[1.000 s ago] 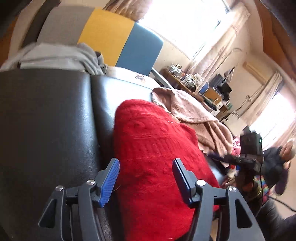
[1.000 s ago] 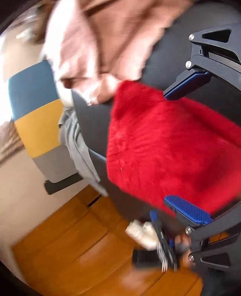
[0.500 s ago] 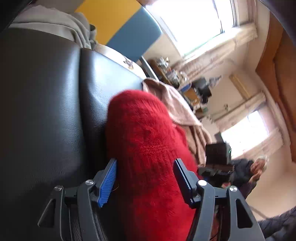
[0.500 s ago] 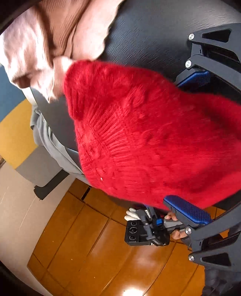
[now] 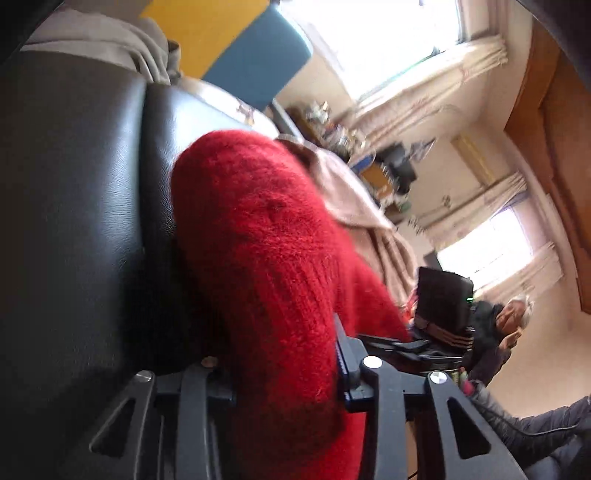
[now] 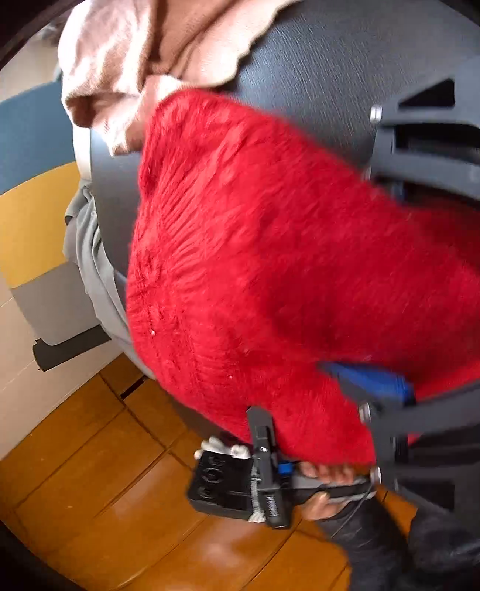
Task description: Fold clothes
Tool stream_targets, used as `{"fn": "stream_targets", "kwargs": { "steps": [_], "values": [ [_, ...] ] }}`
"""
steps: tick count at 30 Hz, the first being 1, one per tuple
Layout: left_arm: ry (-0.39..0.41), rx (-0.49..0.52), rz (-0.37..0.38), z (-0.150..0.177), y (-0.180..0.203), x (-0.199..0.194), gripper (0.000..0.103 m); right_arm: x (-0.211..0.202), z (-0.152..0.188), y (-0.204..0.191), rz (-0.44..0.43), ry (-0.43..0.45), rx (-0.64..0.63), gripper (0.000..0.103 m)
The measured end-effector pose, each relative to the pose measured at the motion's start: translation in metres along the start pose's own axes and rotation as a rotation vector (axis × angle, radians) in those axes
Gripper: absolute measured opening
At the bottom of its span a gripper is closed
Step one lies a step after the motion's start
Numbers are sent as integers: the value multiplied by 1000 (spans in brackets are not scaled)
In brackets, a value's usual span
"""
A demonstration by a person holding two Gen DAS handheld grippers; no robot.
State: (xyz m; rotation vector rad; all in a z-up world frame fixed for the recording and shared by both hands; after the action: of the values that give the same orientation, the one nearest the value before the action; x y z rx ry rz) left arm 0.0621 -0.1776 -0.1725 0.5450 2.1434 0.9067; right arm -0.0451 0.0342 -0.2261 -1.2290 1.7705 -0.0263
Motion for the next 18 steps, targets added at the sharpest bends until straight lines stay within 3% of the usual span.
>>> {"fn": "stream_targets", "kwargs": {
  "steps": [3,7,11,14,18],
  "values": [
    [91,-9,3,6,7,-41,35,14,-6,-34,-43,-13,-42,52],
    [262,0,-55,2,8,-127,35,42,-26,-99,-152,-33,-133,48],
    [476,31,-167,-8,8,-240,35,85,-69,-199,-293,-51,-283,47],
    [634,55,-269,-21,6,-326,35,120,-117,-295,-404,-47,-417,47],
    [799,19,-403,-38,-14,-425,35,166,-170,-405,-495,-49,-571,47]
  ]
}}
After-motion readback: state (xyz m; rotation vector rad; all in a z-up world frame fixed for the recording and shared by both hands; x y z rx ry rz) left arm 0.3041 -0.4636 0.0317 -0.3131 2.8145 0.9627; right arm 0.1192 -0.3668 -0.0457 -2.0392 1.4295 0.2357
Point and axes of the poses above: each gripper's, at about its wrist camera, not at the fingertips, and x roughly the way its jaws point, y to its right, z to its underside, the point moved 8 cm from there along x, roughly the way its jaws point
